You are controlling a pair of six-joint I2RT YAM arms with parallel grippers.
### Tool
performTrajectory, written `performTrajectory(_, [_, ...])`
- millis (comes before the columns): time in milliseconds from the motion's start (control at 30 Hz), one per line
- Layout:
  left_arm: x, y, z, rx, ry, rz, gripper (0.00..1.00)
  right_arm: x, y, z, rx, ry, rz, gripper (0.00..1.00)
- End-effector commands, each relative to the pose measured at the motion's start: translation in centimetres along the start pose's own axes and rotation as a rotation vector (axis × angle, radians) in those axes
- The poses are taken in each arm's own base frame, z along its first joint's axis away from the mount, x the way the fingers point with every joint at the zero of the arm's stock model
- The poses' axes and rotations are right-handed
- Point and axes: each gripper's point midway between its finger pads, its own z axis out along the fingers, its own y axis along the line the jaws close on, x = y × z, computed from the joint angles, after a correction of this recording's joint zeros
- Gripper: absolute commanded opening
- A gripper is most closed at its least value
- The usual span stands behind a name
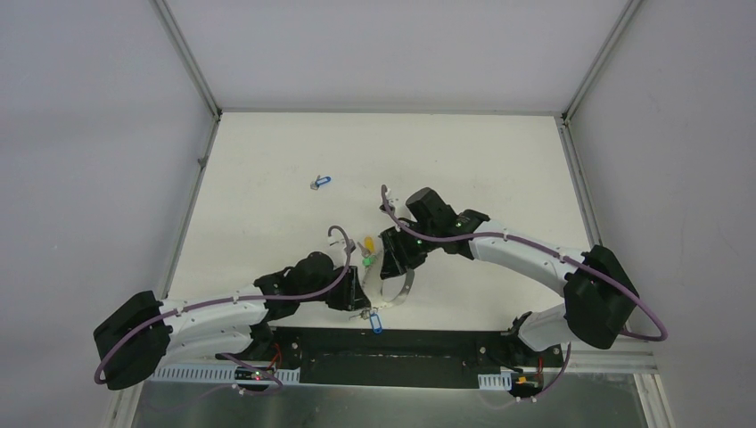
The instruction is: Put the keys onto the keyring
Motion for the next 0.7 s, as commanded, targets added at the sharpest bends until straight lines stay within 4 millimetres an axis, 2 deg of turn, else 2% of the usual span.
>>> performTrajectory(0, [-0.9,-0.5,-0.1,0.037,-0.048,0.034,0.34,-1.4,1.0,-0.8,-0.045,-0.059,-0.019,0.49])
performTrajectory(300, [-0.4,0.6,0.4,-0.027,-0.005,0.059,0.28,-1.3,1.1,-0.8,-0.054,-0.057,-0.014,0.49])
performTrajectory(467, [-0.6,0.6,0.5,-0.034,0.005,0.077,0.17,-1.3,1.1,-0.9,-0.057,-0.059,-0.015,0.49])
performTrajectory(633, [-1.3,-0.2,0.2,-0.02,-0.012,0.099,0.0,-1.4,1.2,-1.1,-0.057,-0.067,-0.015,0.49])
performTrajectory(667, [-1.6,-0.4,0.1,-0.014,-0.02,0.103,0.0,-1.5,1.2,-1.2,-0.057,-0.07,-0.015,0.49])
